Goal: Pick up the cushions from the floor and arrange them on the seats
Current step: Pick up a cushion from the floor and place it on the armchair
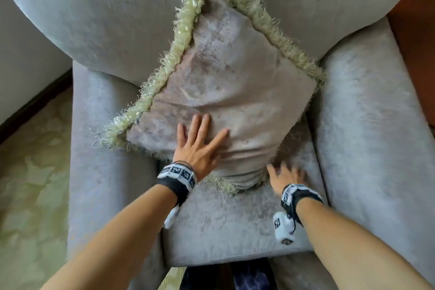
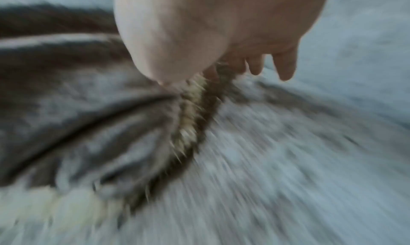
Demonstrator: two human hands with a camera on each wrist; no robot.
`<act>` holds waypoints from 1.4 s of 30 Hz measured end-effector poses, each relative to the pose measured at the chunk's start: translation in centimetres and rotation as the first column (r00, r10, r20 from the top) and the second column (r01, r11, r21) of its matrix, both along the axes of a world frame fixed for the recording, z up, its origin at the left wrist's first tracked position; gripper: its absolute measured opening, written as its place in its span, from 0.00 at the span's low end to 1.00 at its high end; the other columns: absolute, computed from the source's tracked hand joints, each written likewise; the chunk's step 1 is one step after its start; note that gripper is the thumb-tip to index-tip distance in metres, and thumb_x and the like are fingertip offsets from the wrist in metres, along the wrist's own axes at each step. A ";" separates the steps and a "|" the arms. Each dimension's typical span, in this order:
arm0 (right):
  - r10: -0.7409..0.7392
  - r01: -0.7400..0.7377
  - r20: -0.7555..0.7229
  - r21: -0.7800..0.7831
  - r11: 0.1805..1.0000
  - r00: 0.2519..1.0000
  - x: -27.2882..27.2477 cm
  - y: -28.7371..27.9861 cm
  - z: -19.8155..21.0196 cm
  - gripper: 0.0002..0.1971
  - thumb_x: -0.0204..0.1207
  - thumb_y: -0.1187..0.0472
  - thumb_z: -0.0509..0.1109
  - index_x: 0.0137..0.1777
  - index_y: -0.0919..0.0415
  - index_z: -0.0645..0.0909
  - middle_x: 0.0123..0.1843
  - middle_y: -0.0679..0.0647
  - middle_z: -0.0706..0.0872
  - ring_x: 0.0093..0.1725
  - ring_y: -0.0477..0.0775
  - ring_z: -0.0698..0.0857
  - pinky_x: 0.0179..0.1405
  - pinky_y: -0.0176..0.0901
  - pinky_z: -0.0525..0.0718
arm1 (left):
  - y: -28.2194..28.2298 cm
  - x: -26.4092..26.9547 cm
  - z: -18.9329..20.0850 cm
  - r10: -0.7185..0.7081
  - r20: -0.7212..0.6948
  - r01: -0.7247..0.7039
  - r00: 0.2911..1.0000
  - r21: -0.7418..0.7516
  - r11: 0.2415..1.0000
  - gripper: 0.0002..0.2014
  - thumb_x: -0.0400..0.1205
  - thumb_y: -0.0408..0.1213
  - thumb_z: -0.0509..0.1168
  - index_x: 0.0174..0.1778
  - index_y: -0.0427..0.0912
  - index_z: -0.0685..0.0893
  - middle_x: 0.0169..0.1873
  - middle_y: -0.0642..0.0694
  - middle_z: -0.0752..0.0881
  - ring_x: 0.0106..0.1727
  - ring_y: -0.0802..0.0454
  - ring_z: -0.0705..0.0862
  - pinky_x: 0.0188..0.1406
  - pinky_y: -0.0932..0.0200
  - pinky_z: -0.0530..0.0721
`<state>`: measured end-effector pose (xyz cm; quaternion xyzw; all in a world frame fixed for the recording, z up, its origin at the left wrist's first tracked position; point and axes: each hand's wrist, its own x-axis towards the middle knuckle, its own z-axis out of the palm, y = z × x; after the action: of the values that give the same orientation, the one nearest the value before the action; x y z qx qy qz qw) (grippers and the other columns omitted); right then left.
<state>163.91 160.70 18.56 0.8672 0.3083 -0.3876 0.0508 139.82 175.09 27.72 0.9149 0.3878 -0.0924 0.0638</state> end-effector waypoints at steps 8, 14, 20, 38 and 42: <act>0.128 -0.321 0.312 0.708 0.629 0.941 -1.6 8.7 6.8 0.37 0.79 0.48 0.65 0.85 0.59 0.57 0.86 0.69 0.49 0.84 0.72 0.55 0.80 0.65 0.61 | 0.1 0.9 1.1 -0.140 -0.038 0.143 0.989 0.081 0.986 0.39 0.71 0.48 0.71 0.78 0.59 0.63 0.83 0.39 0.62 0.83 0.39 0.60 0.75 0.28 0.58; 0.677 -0.677 0.070 0.175 0.715 0.733 -9.9 -1.7 1.2 0.47 0.77 0.37 0.60 0.86 0.49 0.35 0.83 0.60 0.20 0.83 0.69 0.27 0.79 0.74 0.61 | 6.7 3.7 4.2 -0.008 -0.023 0.013 1.000 0.221 0.975 0.30 0.84 0.63 0.46 0.83 0.65 0.49 0.86 0.47 0.50 0.86 0.43 0.48 0.75 0.24 0.39; 0.569 -0.544 0.077 0.421 0.726 0.819 -8.9 -2.9 2.9 0.31 0.79 0.57 0.62 0.82 0.52 0.59 0.88 0.59 0.48 0.86 0.66 0.53 0.84 0.64 0.56 | 8.7 5.4 6.4 0.181 0.128 -0.209 0.975 0.256 0.944 0.32 0.84 0.63 0.43 0.84 0.62 0.42 0.86 0.47 0.42 0.86 0.42 0.40 0.77 0.26 0.35; 0.785 -0.820 -0.259 -0.050 0.571 0.562 -8.0 -4.8 1.1 0.39 0.77 0.55 0.70 0.85 0.52 0.55 0.78 0.48 0.14 0.76 0.62 0.16 0.76 0.72 0.66 | 14.5 8.5 7.7 -0.035 0.030 0.025 0.999 0.293 0.956 0.31 0.82 0.70 0.38 0.82 0.69 0.44 0.86 0.54 0.47 0.86 0.48 0.45 0.77 0.22 0.40; 0.776 -0.739 -0.089 0.256 0.623 0.624 -6.6 -2.0 4.9 0.09 0.80 0.57 0.61 0.41 0.60 0.77 0.62 0.61 0.80 0.60 0.59 0.80 0.43 0.52 0.83 | 13.6 8.8 7.8 -0.014 0.066 -0.006 0.998 0.295 0.955 0.30 0.83 0.67 0.40 0.82 0.68 0.46 0.86 0.52 0.48 0.86 0.48 0.46 0.74 0.19 0.42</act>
<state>157.27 158.73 23.46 0.6145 0.6856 -0.3786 0.0954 148.61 188.64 35.47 0.9174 0.3932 -0.0029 -0.0606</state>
